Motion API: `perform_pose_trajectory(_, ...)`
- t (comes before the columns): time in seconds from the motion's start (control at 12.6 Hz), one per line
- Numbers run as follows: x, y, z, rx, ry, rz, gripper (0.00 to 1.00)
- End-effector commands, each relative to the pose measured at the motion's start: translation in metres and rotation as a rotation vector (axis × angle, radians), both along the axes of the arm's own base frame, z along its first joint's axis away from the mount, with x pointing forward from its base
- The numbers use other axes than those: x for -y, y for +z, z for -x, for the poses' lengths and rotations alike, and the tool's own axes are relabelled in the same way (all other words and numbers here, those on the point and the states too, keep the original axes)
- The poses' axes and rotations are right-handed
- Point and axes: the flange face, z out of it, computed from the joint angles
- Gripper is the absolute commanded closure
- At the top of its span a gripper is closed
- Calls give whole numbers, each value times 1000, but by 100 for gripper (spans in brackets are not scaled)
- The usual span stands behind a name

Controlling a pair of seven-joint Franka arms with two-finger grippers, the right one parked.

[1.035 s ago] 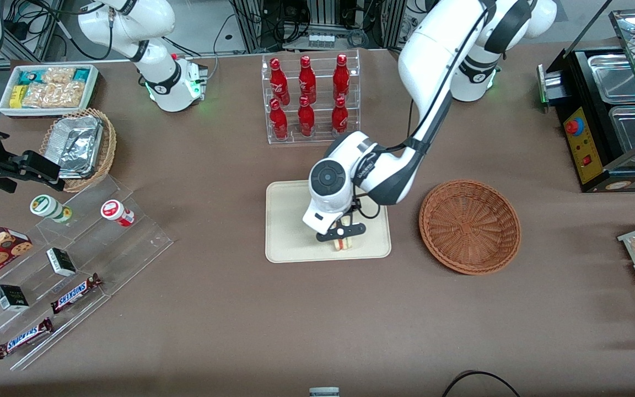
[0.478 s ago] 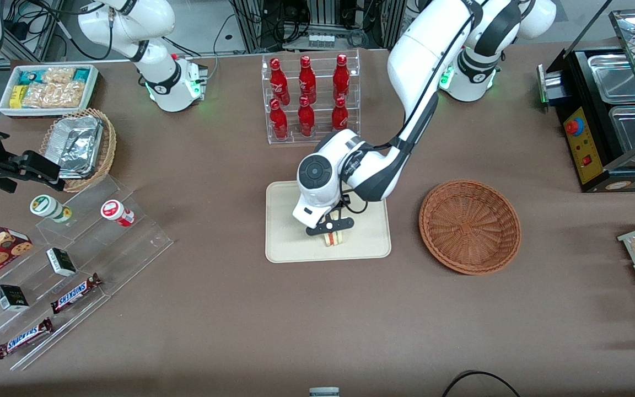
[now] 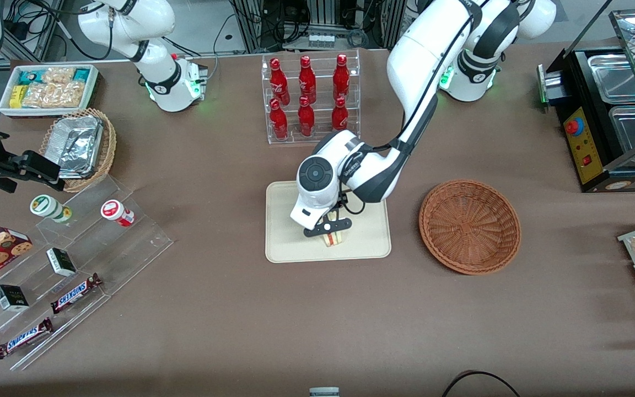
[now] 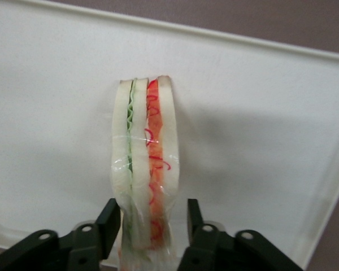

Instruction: Place sandwich from basket to tray

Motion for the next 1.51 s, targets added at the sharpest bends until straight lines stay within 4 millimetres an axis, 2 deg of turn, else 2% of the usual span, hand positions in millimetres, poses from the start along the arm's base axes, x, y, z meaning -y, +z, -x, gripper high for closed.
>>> perform_pose_trajectory(0.0,-12,42,-24,-15,45,18,0)
perform_pose_trajectory(0.16,-29,68,-36,-2,52,19,0)
perform_pose_trajectory(0.32,-49,91,-45,-7,-14,22,0)
perform_pose_trajectory(0.4,-67,109,-55,4,-58,33,0)
perform_pose_trajectory(0.56,-91,125,-49,-13,-128,18,0)
perform_pose_trajectory(0.64,-115,129,-57,-9,-91,-8,0)
perform_pose_trajectory(0.8,-150,138,-67,-14,-56,-31,0)
perform_pose_trajectory(0.88,-172,148,-72,-12,-56,-27,0)
perform_pose_trajectory(1.12,-247,167,-68,-35,-166,2,0)
perform_pose_trajectory(1.43,-314,188,-67,-72,-238,22,0)
